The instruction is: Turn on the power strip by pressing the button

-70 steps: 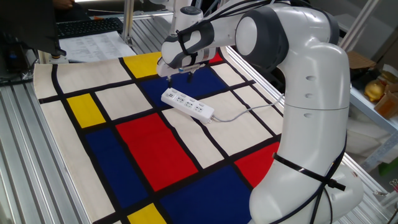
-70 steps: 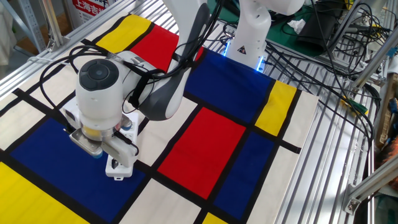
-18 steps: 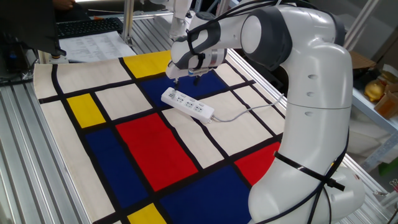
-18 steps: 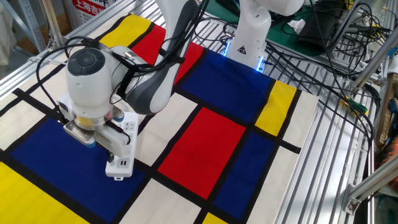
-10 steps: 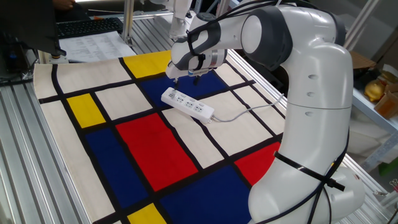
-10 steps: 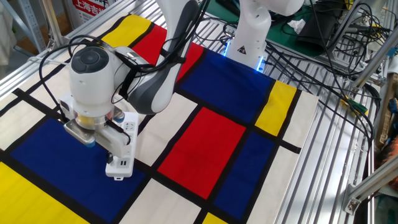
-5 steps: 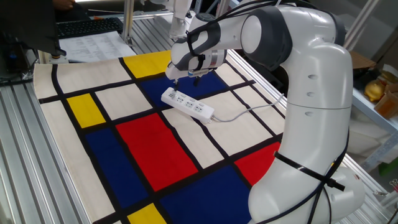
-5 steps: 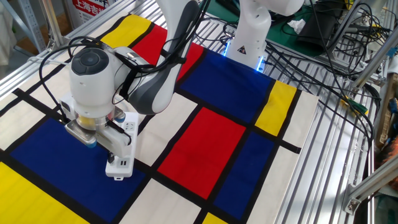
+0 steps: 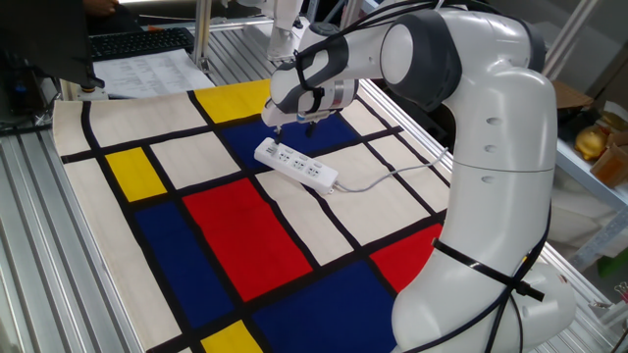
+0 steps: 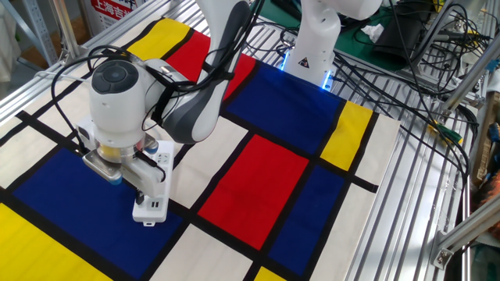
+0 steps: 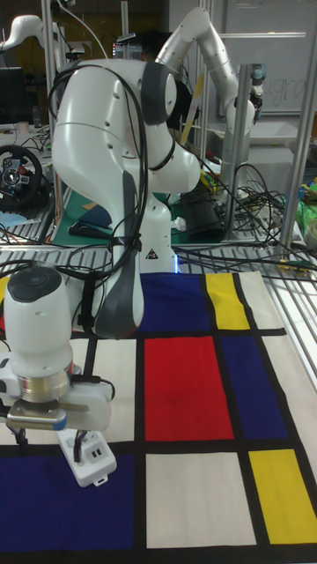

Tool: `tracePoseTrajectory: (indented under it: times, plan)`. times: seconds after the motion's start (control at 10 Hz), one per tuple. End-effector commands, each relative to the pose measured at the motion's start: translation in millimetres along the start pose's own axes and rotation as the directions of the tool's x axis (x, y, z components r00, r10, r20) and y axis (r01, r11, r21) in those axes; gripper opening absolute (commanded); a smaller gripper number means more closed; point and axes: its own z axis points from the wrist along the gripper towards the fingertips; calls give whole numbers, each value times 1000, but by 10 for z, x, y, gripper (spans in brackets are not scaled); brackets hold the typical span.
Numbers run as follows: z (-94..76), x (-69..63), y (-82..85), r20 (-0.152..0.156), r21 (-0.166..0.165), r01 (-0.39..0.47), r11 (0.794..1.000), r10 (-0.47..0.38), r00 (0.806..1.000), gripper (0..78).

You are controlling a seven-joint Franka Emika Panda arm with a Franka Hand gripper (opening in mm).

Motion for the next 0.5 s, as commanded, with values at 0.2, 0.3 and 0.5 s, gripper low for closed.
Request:
tracePoseTrajectory:
  times: [0.2, 0.3, 0.5]
  plan:
    - [23, -18, -46, 6, -1, 6, 1000, -6, 1000, 774]
    - [23, -18, -46, 6, -1, 6, 1000, -6, 1000, 774]
    - [45, -22, -57, 12, -2, 6, 1000, -6, 1000, 774]
